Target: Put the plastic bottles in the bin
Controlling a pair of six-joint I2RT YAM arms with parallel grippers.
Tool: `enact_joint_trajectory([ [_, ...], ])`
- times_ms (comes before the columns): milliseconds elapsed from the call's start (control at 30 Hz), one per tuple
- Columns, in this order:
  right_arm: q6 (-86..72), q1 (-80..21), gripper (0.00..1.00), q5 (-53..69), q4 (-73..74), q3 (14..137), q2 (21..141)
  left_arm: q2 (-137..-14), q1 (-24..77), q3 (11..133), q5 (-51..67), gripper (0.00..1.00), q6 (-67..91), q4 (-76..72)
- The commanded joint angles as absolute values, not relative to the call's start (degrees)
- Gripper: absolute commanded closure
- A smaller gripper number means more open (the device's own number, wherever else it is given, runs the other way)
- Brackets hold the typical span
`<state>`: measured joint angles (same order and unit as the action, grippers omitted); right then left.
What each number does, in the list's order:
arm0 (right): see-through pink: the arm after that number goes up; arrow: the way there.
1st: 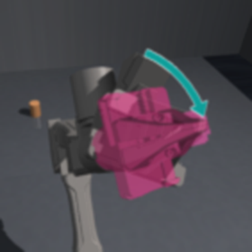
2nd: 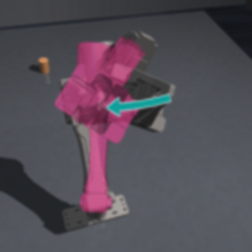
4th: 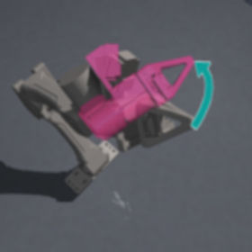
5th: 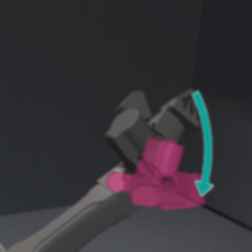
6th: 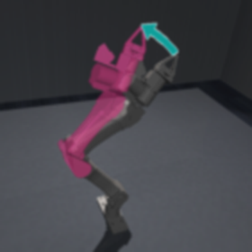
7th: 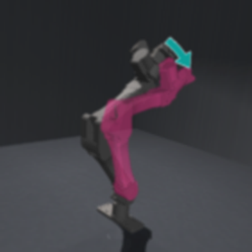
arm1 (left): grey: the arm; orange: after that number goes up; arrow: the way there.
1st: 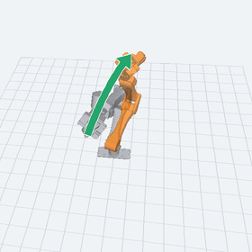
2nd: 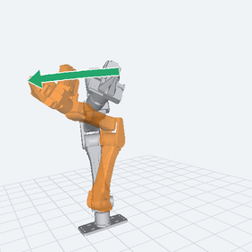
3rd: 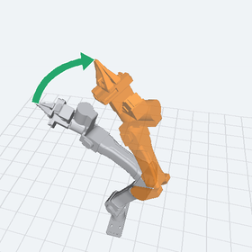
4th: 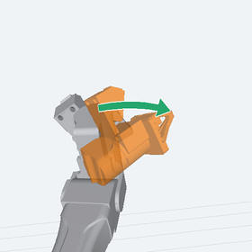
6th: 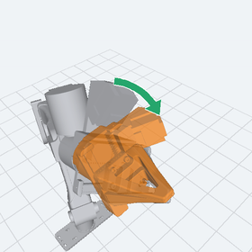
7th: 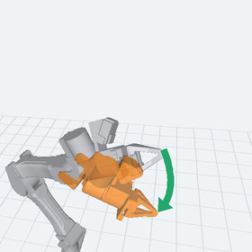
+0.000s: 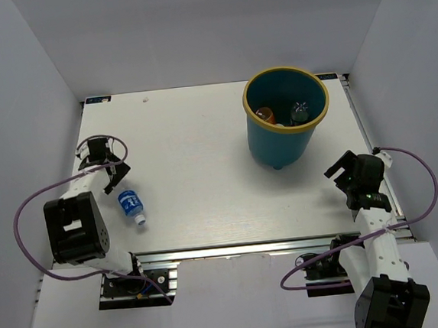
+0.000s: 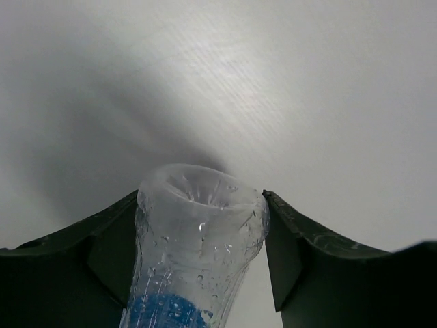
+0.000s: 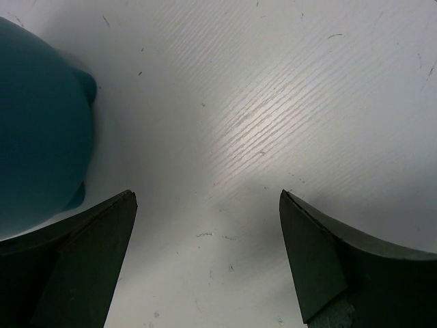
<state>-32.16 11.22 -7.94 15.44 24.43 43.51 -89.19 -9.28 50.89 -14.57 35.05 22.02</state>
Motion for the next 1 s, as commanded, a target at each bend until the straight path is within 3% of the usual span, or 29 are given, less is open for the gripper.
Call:
enact_joint_trajectory([
  [0,-32.1,11.2,0.11,-7.5,14.1,24.9,42.5,-82.2,-8.7,55.2,4.0,0.71,36.7,16.5],
  [100,-32.0,11.2,0.11,-6.1,13.4,24.7,42.1,-79.1,-3.0,61.0,5.3,0.71,36.0,13.7],
  [167,-31.9,11.2,0.11,-5.5,13.1,24.7,42.0,-79.1,6.2,66.0,1.8,0.71,34.7,14.3],
  [233,-31.8,11.2,0.11,-5.4,13.1,24.8,41.7,-80.1,11.0,72.3,6.8,0.71,34.6,10.4],
  [367,-31.8,11.2,0.11,-4.2,13.1,24.4,41.0,-85.1,16.9,82.8,13.7,0.71,36.5,2.7],
  [500,-31.7,11.2,0.11,-3.9,12.7,24.3,40.4,-92.0,25.7,91.8,12.5,0.74,37.6,-4.6],
  [733,-31.5,11.2,0.11,-3.3,12.7,23.9,40.2,-102.6,31.0,105.0,6.6,0.83,41.5,-14.7],
  [967,-31.2,11.2,0.11,-3.6,12.8,23.5,40.0,-118.0,35.0,124.4,0.8,0.84,47.5,-16.0],
])
